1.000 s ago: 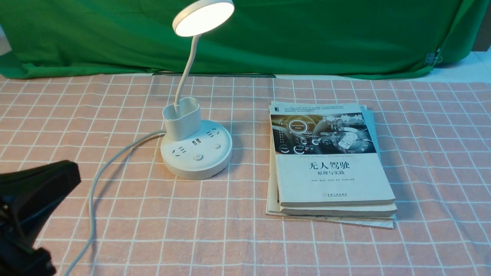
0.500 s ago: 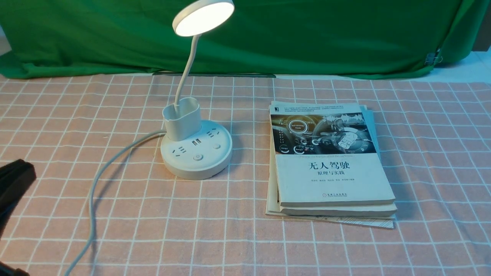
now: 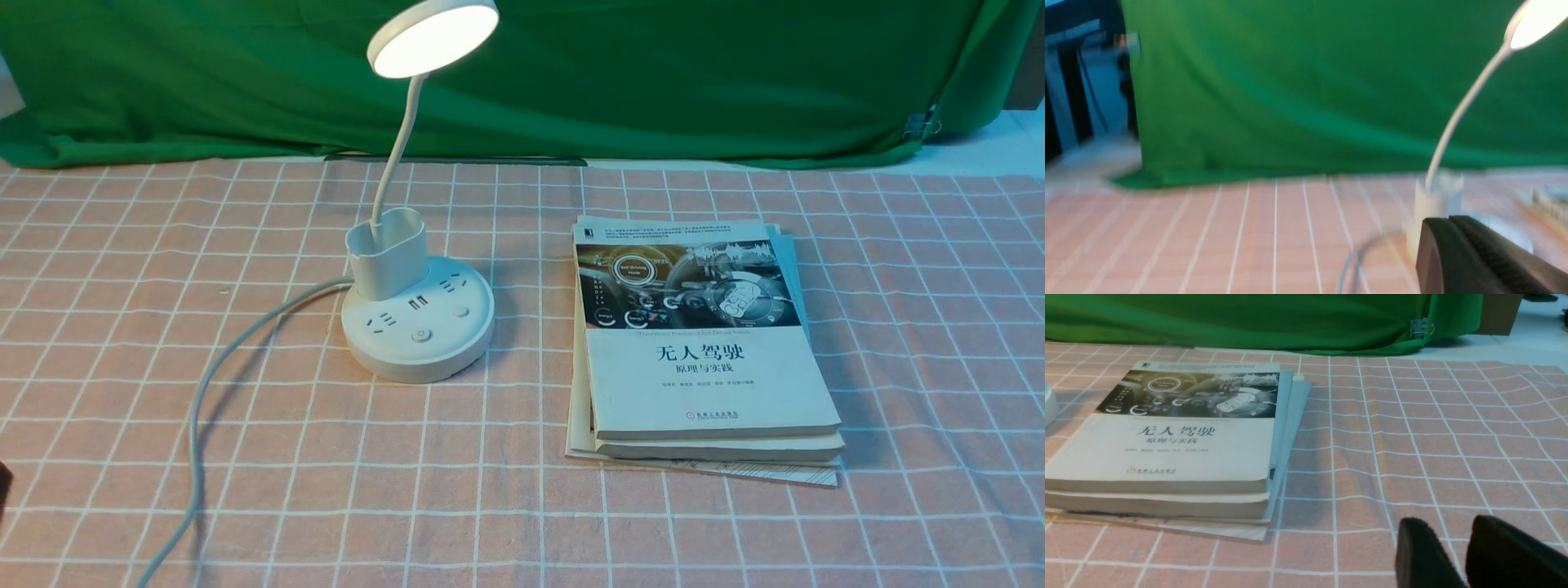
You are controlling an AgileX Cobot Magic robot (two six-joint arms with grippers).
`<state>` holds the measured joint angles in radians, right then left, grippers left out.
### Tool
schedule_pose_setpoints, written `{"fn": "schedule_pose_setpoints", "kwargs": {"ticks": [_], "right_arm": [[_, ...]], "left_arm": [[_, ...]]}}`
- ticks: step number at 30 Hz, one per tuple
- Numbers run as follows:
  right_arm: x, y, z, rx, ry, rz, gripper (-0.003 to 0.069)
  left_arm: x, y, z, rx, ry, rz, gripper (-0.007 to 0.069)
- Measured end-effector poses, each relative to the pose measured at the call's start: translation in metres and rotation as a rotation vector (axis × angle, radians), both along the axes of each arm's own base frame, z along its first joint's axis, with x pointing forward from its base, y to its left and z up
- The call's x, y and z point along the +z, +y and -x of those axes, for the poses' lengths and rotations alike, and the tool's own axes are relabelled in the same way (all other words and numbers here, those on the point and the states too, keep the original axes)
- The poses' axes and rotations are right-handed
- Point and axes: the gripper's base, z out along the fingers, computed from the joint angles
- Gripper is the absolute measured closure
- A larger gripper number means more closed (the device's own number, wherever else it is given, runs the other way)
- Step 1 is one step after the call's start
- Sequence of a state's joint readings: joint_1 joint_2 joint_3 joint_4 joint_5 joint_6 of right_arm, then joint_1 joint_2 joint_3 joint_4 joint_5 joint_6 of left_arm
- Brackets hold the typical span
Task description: Turn on the table lamp on the pink coffee tablecloth with your hand.
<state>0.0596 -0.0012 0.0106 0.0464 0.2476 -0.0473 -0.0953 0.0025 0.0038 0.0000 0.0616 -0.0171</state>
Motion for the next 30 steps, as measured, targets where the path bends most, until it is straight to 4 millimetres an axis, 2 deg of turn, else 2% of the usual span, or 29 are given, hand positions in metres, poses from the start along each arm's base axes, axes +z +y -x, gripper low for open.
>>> {"fn": "schedule_pose_setpoints", "kwargs": {"ticks": [1,4,30], "right_arm": [[0.0000,0.0000,0.0000,0.000,0.000,0.000,0.0418],[0.0001,0.0000,0.0001,0.000,-0.001,0.000,0.0419],[0.0001,0.0000,0.0001,0.000,-0.001,0.000,0.0419]], "left_arm": [[-0.0086,-0.0004,0.0003,-0.004,0.097,0.025,0.0603],[-0.0161,-0.0012,0.0012,-0.011,0.175,0.027,0.0603],[-0.0169,-0.0013,0.0014,-0.014,0.182,0.009,0.0603]]}}
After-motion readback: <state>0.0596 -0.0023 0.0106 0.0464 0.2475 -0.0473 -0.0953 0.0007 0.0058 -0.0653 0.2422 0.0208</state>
